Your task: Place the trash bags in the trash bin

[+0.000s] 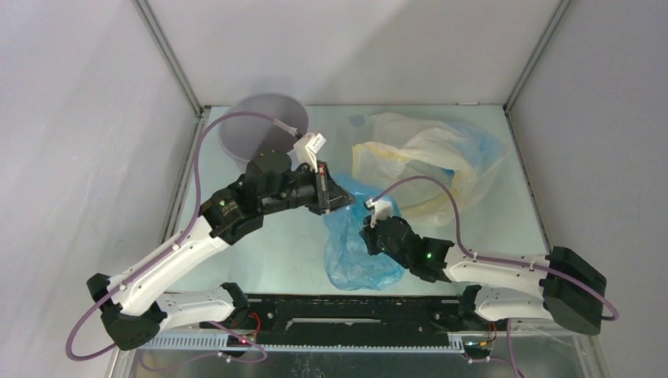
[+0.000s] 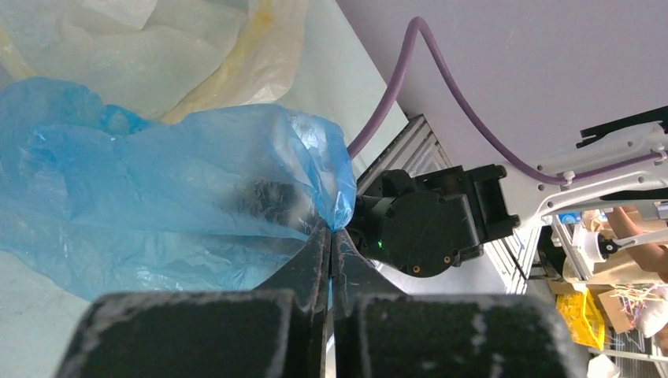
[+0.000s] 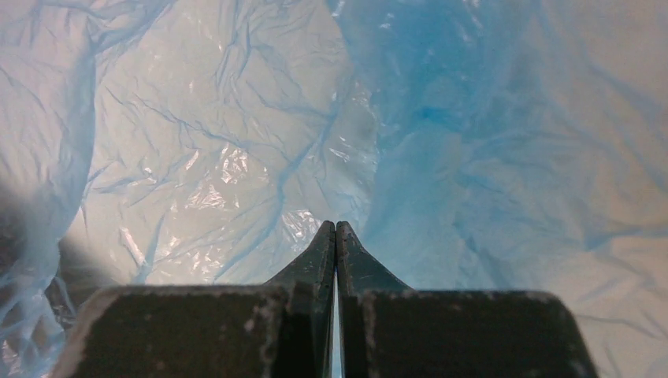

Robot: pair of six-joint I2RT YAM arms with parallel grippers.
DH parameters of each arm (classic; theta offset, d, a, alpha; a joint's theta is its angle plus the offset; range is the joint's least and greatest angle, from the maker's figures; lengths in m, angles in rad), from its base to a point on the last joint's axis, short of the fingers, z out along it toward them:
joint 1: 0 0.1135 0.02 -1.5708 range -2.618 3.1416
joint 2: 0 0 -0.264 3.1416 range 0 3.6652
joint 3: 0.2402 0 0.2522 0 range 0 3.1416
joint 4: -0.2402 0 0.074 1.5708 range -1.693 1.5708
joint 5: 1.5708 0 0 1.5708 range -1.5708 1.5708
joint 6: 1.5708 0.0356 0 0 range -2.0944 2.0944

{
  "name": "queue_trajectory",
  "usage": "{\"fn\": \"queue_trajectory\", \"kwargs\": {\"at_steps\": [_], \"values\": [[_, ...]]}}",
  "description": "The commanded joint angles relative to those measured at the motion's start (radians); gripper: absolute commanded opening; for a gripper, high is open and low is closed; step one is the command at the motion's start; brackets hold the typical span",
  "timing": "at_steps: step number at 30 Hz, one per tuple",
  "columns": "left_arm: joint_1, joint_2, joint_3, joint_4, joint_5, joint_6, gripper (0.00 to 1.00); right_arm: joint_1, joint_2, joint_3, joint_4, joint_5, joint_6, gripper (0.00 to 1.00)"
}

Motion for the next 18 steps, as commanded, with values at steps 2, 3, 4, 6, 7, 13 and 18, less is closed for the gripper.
{"fn": "queue_trajectory", "kwargs": {"at_steps": [2, 3, 4, 6, 7, 13, 18], "values": [[-0.021, -0.008, -0.006, 0.063, 0.043, -0.009, 0.00, 0.034, 0.003, -0.001, 0.174, -0.022, -0.026, 0.00], [-0.032, -0.002, -0.009, 0.082, 0.046, -0.018, 0.00, 0.048, 0.014, -0.002, 0.211, -0.013, -0.046, 0.00], [-0.046, 0.004, -0.011, 0.097, 0.043, -0.022, 0.00, 0.059, 0.024, -0.002, 0.251, -0.009, -0.052, 0.00], [-0.074, 0.012, -0.018, 0.124, 0.027, -0.036, 0.00, 0.066, 0.044, -0.002, 0.321, 0.003, -0.061, 0.00], [-0.086, 0.014, -0.023, 0.138, 0.023, -0.044, 0.00, 0.066, 0.056, -0.002, 0.358, 0.012, -0.063, 0.00], [-0.144, -0.004, -0.024, 0.178, 0.005, -0.093, 0.00, 0.066, 0.144, -0.006, 0.560, 0.020, -0.109, 0.00], [-0.184, -0.067, 0.003, 0.196, -0.015, -0.117, 0.00, 0.068, 0.194, -0.027, 0.663, 0.037, -0.127, 0.00]]}}
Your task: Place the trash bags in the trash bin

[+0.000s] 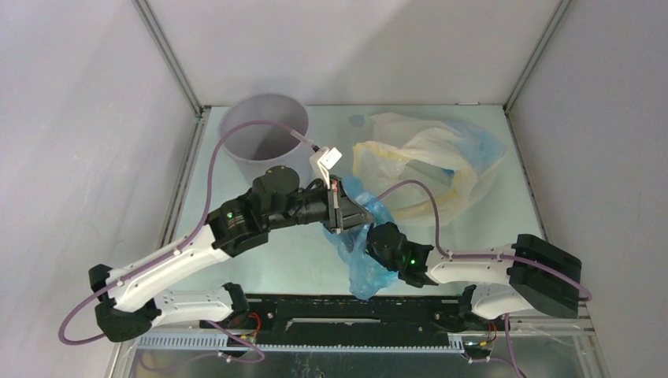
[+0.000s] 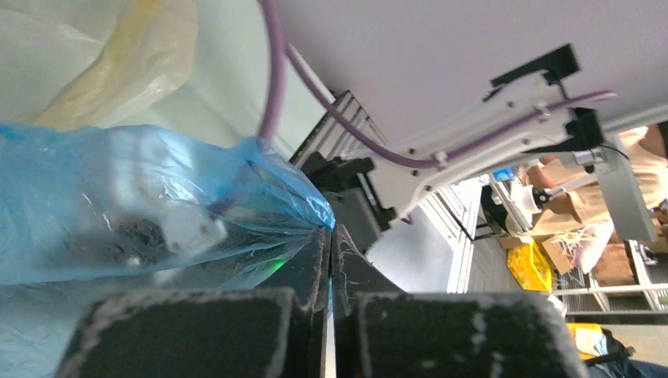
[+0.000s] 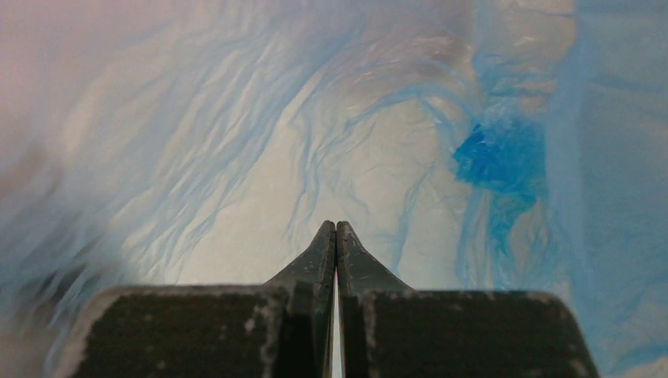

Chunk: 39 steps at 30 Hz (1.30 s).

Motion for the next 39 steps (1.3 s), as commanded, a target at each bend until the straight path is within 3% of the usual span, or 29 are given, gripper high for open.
{"fn": "queue_trajectory", "kwargs": {"at_steps": [1, 10, 18, 21, 27, 29, 31, 39], "values": [[-0.022, -0.074, 0.042, 0.075, -0.010, -0.049, 0.00, 0.003, 0.036, -0.010, 0.165, 0.048, -0.033, 0.00], [-0.029, -0.128, 0.100, 0.085, 0.014, -0.072, 0.00, 0.002, 0.054, -0.022, 0.134, 0.174, -0.003, 0.00], [-0.029, -0.161, 0.106, 0.057, 0.001, -0.063, 0.00, 0.002, 0.000, -0.048, 0.147, 0.130, -0.031, 0.00], [-0.029, -0.156, 0.105, 0.020, -0.018, -0.032, 0.00, 0.031, -0.030, -0.033, 0.145, 0.044, -0.054, 0.05], [-0.031, -0.146, 0.058, 0.044, 0.003, -0.060, 0.00, 0.038, -0.011, 0.007, 0.133, 0.093, -0.034, 0.08], [-0.038, -0.140, 0.053, 0.054, 0.013, -0.060, 0.00, 0.010, 0.014, 0.023, 0.124, 0.105, 0.004, 0.15], [-0.045, -0.144, 0.058, 0.053, 0.022, -0.051, 0.00, -0.020, 0.039, 0.060, 0.052, 0.117, 0.052, 0.15], [-0.046, -0.203, 0.225, -0.084, -0.035, 0.022, 0.00, -0.047, 0.081, 0.065, -0.075, 0.110, 0.074, 0.19]]}}
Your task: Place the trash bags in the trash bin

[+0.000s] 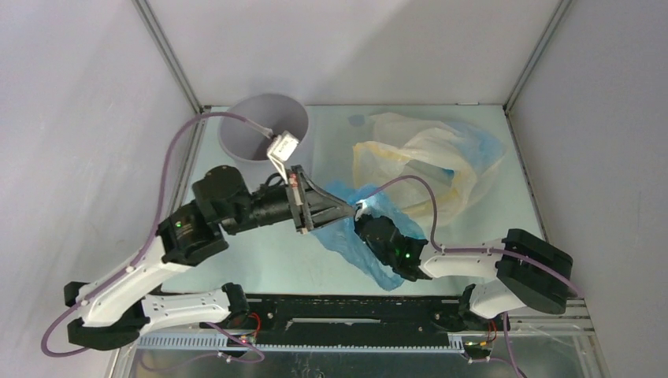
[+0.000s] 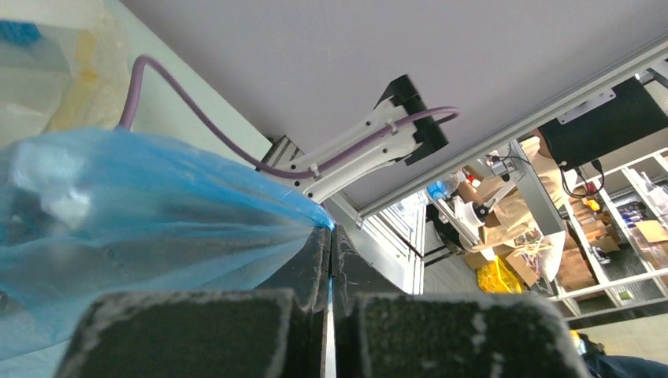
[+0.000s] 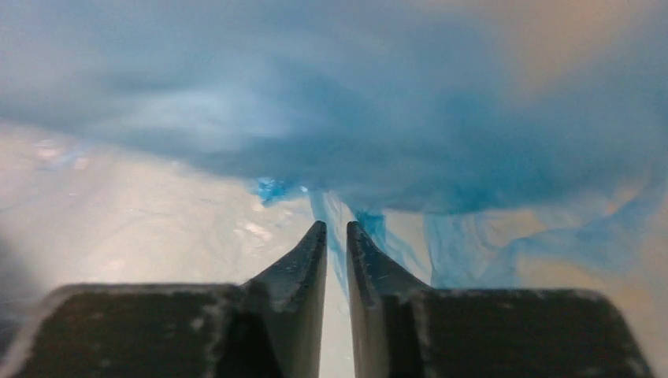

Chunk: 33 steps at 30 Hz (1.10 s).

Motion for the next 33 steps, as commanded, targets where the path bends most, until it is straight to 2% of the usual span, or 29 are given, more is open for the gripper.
{"fn": "queue_trajectory", "kwargs": {"at_steps": [1, 3, 8, 9, 11, 15, 24, 28, 33], "values": [[-0.004, -0.072, 0.126, -0.071, -0.048, 0.069, 0.00, 0.001, 0.003, 0.032, -0.094, 0.026, 0.042, 0.23], [-0.005, -0.095, 0.134, -0.094, -0.073, 0.081, 0.00, 0.000, -0.015, 0.035, -0.128, 0.044, 0.047, 0.32], [-0.005, -0.137, 0.105, -0.123, -0.120, 0.103, 0.00, 0.021, -0.110, 0.037, -0.183, 0.028, 0.010, 0.66], [-0.004, -0.139, 0.095, -0.127, -0.131, 0.106, 0.00, 0.032, -0.129, 0.042, -0.192, 0.030, 0.000, 0.70], [-0.005, -0.132, 0.076, -0.130, -0.148, 0.112, 0.01, 0.056, -0.160, 0.062, -0.212, 0.028, -0.016, 0.74], [-0.004, -0.093, 0.055, -0.127, -0.141, 0.113, 0.00, 0.080, -0.202, 0.092, -0.239, 0.031, -0.018, 0.72], [-0.004, -0.026, 0.047, -0.098, -0.086, 0.112, 0.00, 0.074, -0.267, 0.102, -0.265, 0.080, 0.020, 0.53], [-0.005, -0.039, 0.066, -0.096, -0.094, 0.112, 0.07, 0.065, -0.270, 0.102, -0.278, 0.086, 0.031, 0.45], [-0.004, -0.064, 0.087, -0.049, -0.025, 0.066, 0.08, 0.051, -0.259, 0.102, -0.278, 0.086, 0.056, 0.40]]}}
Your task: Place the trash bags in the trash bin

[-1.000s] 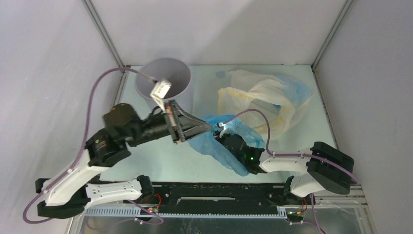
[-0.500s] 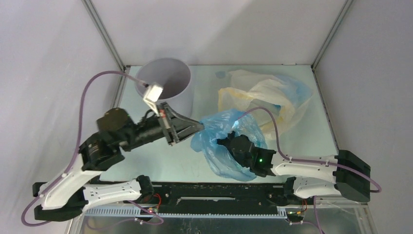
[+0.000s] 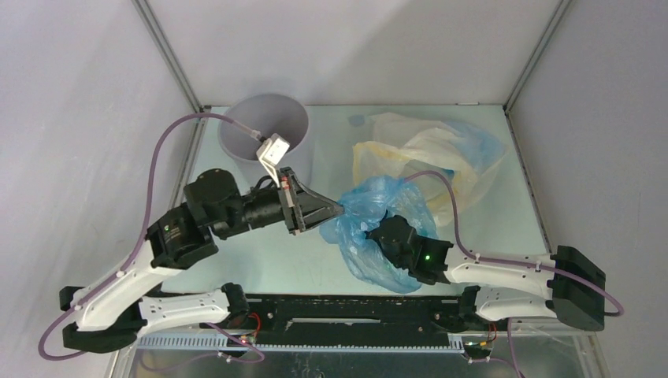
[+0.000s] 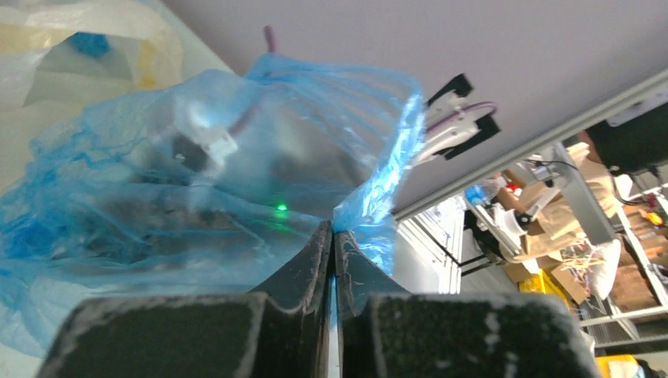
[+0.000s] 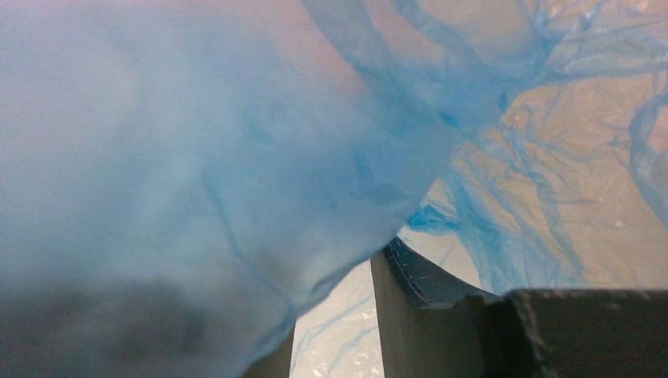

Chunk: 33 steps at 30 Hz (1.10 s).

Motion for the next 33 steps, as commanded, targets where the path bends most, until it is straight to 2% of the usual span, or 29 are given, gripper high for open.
{"fn": "queue_trajectory", "kwargs": {"at_steps": [1, 7, 9, 10, 12, 15, 16, 18, 22, 27, 29, 33], "values": [[-0.004, -0.039, 0.045, 0.097, 0.092, -0.032, 0.08, -0.012, -0.008, 0.039, 0.031, 0.013, 0.020, 0.40], [-0.005, -0.045, -0.022, 0.286, 0.266, -0.133, 0.08, -0.034, 0.042, 0.102, 0.084, 0.015, 0.031, 0.39], [-0.005, -0.043, -0.023, 0.285, 0.288, -0.132, 0.18, -0.045, 0.056, 0.117, 0.105, 0.015, 0.029, 0.35], [-0.004, -0.048, -0.018, 0.260, 0.282, -0.110, 0.23, -0.049, 0.058, 0.122, 0.112, 0.018, 0.026, 0.34], [-0.005, -0.072, -0.003, 0.171, 0.221, -0.037, 0.48, -0.053, 0.049, 0.124, 0.126, 0.018, 0.012, 0.34], [-0.004, -0.122, 0.042, -0.013, 0.006, 0.080, 0.80, -0.070, 0.017, 0.124, 0.136, 0.004, 0.007, 0.33], [-0.004, -0.137, 0.061, -0.077, -0.079, 0.110, 0.89, -0.078, 0.001, 0.125, 0.138, -0.008, 0.005, 0.31], [-0.004, -0.155, 0.106, -0.199, -0.230, 0.154, 0.98, -0.093, -0.016, 0.134, 0.134, -0.023, 0.000, 0.30], [-0.004, -0.190, 0.176, -0.390, -0.472, 0.223, 1.00, -0.112, -0.033, 0.164, 0.115, -0.041, -0.028, 0.30], [-0.004, -0.277, 0.117, -0.484, -0.966, 0.227, 1.00, -0.114, -0.041, 0.213, 0.076, -0.073, -0.055, 0.29], [-0.004, -0.289, 0.081, -0.502, -1.117, 0.229, 0.96, -0.114, -0.041, 0.225, 0.060, -0.084, -0.056, 0.29], [0.003, -0.275, 0.089, -0.559, -1.278, 0.190, 0.94, -0.114, -0.039, 0.236, 0.038, -0.109, -0.049, 0.29]]}}
